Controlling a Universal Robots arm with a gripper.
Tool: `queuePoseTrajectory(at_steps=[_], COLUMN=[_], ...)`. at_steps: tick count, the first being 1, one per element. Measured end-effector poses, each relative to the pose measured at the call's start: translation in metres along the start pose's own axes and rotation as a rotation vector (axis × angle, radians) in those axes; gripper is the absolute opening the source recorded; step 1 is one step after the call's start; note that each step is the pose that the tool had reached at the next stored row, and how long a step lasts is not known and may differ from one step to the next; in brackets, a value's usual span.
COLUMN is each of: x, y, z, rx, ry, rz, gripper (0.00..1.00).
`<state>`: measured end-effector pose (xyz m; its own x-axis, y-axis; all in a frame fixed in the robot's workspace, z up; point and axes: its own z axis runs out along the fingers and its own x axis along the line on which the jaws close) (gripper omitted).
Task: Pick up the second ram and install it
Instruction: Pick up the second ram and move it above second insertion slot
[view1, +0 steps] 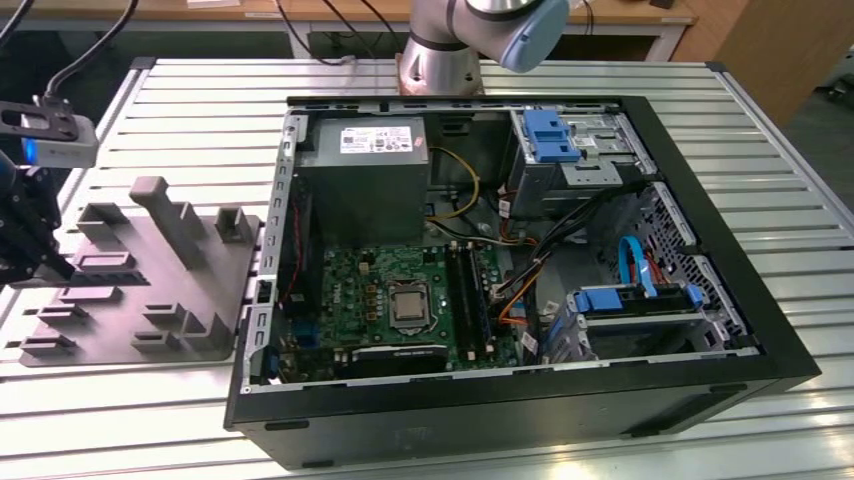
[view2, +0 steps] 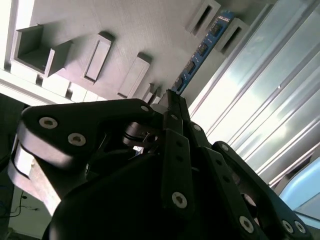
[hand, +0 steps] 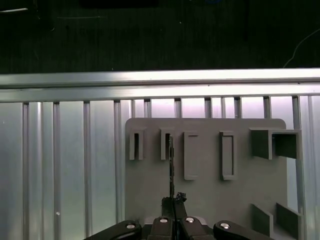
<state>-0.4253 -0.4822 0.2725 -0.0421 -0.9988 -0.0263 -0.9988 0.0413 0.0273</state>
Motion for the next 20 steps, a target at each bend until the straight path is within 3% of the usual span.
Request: queuePoseTrajectory(at_steps=[20], x=[-0.0012], y=[0.0013], z=[-0.0463], rx=[0.0], ry=[0.0], rz=[0.0], gripper=[0.11])
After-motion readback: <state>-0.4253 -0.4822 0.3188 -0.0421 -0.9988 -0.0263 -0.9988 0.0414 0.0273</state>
